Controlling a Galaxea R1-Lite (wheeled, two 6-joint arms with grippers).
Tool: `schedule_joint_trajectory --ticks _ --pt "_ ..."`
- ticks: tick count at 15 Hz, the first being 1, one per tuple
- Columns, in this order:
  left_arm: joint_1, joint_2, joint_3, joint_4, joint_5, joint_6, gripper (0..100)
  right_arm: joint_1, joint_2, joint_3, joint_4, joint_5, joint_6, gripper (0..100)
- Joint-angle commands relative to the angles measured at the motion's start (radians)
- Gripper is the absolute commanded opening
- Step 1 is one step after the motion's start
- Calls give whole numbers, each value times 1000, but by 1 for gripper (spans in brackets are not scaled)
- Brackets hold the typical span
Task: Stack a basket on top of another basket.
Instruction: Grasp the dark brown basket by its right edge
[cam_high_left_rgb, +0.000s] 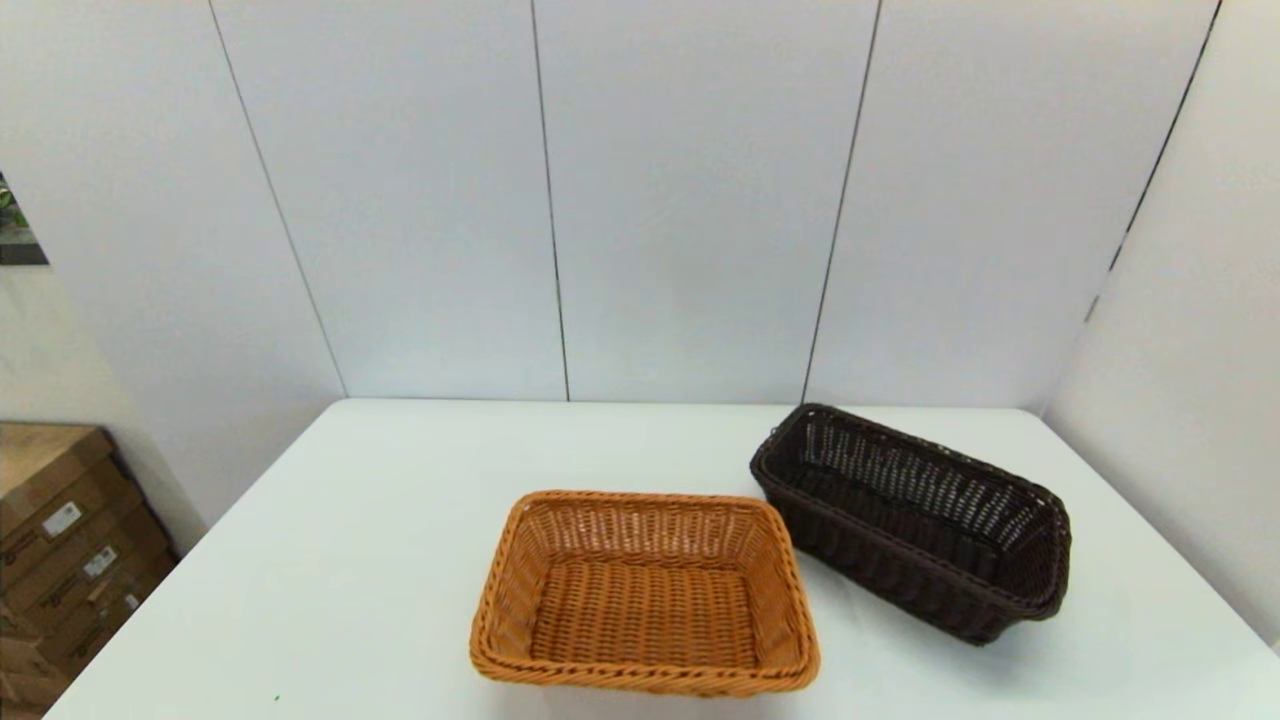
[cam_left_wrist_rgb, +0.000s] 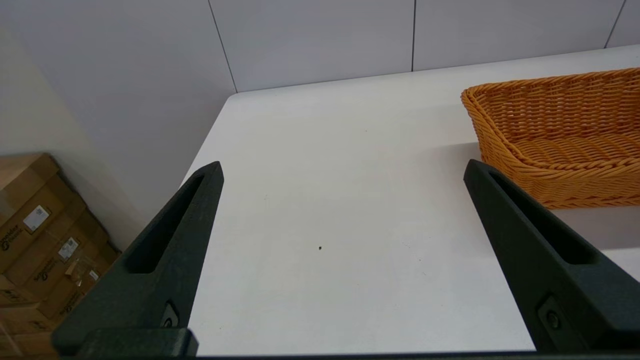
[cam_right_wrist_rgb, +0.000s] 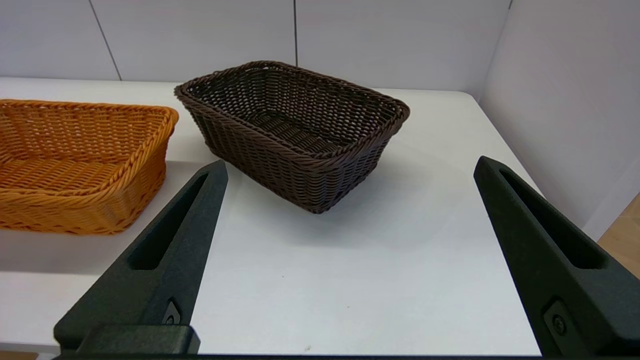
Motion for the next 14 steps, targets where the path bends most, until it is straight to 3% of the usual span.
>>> schedule_joint_trajectory --ticks 1,14 --pt "0 0 2 1 0 0 100 0 1 0 0 1 0 100" --pt "0 0 2 -1 0 0 100 0 1 0 0 2 -1 100"
